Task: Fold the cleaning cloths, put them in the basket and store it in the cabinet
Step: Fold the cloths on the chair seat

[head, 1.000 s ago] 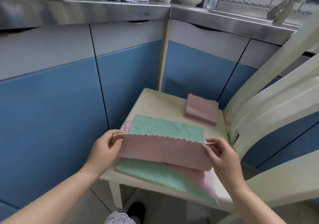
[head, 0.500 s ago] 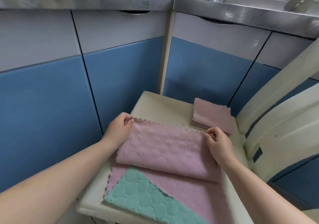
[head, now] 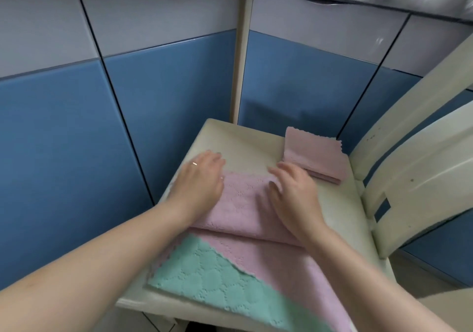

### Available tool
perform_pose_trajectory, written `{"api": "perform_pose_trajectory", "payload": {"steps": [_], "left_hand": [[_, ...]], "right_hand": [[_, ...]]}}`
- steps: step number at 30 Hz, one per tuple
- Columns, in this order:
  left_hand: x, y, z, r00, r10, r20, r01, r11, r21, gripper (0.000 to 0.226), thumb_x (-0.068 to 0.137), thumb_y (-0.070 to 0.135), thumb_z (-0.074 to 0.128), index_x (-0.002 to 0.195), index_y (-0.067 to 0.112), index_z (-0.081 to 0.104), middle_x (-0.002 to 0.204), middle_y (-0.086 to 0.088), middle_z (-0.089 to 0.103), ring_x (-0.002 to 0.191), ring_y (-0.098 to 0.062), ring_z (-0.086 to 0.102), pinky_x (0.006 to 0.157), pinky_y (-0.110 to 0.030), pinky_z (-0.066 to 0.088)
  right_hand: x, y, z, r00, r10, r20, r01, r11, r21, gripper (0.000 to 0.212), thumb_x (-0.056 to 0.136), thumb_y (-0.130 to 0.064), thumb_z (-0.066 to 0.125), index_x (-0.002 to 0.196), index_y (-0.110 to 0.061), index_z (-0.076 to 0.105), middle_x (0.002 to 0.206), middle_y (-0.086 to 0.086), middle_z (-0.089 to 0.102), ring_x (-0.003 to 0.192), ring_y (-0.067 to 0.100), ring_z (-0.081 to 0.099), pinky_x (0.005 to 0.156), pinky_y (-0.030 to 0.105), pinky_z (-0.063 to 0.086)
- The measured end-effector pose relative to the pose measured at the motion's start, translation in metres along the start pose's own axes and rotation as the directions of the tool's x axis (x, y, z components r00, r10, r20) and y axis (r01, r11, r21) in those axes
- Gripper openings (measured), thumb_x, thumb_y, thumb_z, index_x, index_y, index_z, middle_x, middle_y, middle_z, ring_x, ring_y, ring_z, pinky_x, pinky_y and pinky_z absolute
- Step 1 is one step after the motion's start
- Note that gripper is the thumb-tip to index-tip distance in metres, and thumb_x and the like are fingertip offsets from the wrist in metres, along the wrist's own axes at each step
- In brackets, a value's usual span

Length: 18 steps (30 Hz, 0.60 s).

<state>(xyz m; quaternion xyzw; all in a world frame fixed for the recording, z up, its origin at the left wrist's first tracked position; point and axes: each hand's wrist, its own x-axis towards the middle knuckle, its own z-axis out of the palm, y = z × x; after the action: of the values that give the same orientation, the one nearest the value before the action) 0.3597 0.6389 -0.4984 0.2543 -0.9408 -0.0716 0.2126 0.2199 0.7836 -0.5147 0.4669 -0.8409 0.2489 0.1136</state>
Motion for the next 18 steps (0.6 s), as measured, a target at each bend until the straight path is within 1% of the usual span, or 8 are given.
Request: {"api": "perform_pose_trajectory", "payload": {"steps": [1,3,4,6,7,10,13,18], "left_hand": [[-0.003,0.012,0.006,0.994,0.015,0.111,-0.014,1.000,-0.011,0.045,0.093,0.017,0.038,0.136,0.007,0.043,0.148,-0.008,0.038,0.139,-0.028,0.031,0.111,-0.037,0.018],[-0.010,0.026,0.019,0.931,-0.069,0.358,0.069,0.998,0.012,0.053,0.096,0.023,0.034,0.147,0.012,0.023,0.157,-0.005,0.018,0.146,-0.020,0.011,0.118,-0.038,0.010],[-0.013,0.027,0.025,0.908,-0.085,0.410,0.070,0.996,0.052,0.057,0.097,0.028,0.034,0.149,0.013,0.017,0.158,-0.004,0.013,0.146,-0.019,0.007,0.119,-0.038,0.009],[-0.020,0.021,0.031,0.900,-0.096,0.426,0.036,0.988,0.148,0.059,0.099,0.035,0.030,0.150,0.012,0.010,0.159,-0.005,0.006,0.146,-0.018,0.003,0.119,-0.037,0.006],[-0.022,0.017,0.031,0.904,-0.111,0.413,0.043,0.984,0.170,0.058,0.100,0.035,0.025,0.150,0.012,0.008,0.159,-0.005,0.004,0.146,-0.017,0.001,0.119,-0.036,0.004],[-0.026,0.005,0.028,0.897,-0.156,0.413,0.085,0.979,0.186,0.060,0.100,0.042,0.017,0.151,0.014,0.005,0.159,-0.003,0.000,0.146,-0.016,-0.003,0.119,-0.036,0.000],[-0.030,-0.009,0.023,0.885,-0.187,0.427,0.099,0.970,0.220,0.063,0.099,0.047,0.014,0.151,0.015,0.003,0.159,-0.001,-0.003,0.146,-0.014,-0.005,0.119,-0.037,-0.001],[-0.034,-0.020,0.017,0.890,-0.214,0.403,0.122,0.963,0.242,0.063,0.098,0.048,0.014,0.151,0.015,0.002,0.159,-0.001,-0.003,0.146,-0.015,-0.005,0.118,-0.038,-0.003]], "right_hand": [[-0.001,-0.017,0.006,0.994,-0.011,0.113,0.011,1.000,0.001,0.042,0.084,-0.025,0.046,0.122,-0.016,0.060,0.134,0.012,0.054,0.125,0.032,0.047,0.101,0.047,0.039],[-0.005,-0.041,0.019,0.940,0.021,0.341,-0.018,1.000,-0.012,0.050,0.091,-0.033,0.032,0.139,-0.023,0.040,0.152,0.006,0.031,0.142,0.025,0.024,0.112,0.049,0.022],[-0.009,-0.046,0.026,0.912,0.040,0.409,-0.030,0.999,-0.031,0.051,0.094,-0.037,0.024,0.143,-0.026,0.032,0.155,0.003,0.023,0.144,0.021,0.016,0.114,0.049,0.015],[-0.017,-0.045,0.030,0.896,0.053,0.441,-0.016,0.996,-0.086,0.066,0.086,-0.048,0.003,0.146,-0.030,0.024,0.157,0.000,0.017,0.145,0.018,0.011,0.115,0.047,0.009],[-0.021,-0.039,0.030,0.894,0.063,0.444,-0.014,0.993,-0.114,0.072,0.081,-0.052,-0.003,0.147,-0.031,0.020,0.158,0.000,0.014,0.145,0.018,0.009,0.115,0.047,0.007],[-0.025,-0.020,0.023,0.869,0.117,0.480,-0.034,0.983,-0.178,0.064,0.090,-0.057,0.009,0.149,-0.032,0.013,0.159,0.000,0.006,0.146,0.019,0.002,0.116,0.047,0.001],[-0.028,-0.001,0.012,0.857,0.169,0.487,-0.063,0.972,-0.227,0.062,0.094,-0.060,0.016,0.150,-0.033,0.009,0.160,-0.002,0.002,0.146,0.018,-0.002,0.117,0.046,0.000],[-0.033,0.027,-0.003,0.837,0.261,0.481,-0.143,0.953,-0.268,0.063,0.094,-0.060,0.018,0.150,-0.033,0.007,0.160,-0.003,0.000,0.146,0.018,-0.003,0.116,0.050,0.003]]}}
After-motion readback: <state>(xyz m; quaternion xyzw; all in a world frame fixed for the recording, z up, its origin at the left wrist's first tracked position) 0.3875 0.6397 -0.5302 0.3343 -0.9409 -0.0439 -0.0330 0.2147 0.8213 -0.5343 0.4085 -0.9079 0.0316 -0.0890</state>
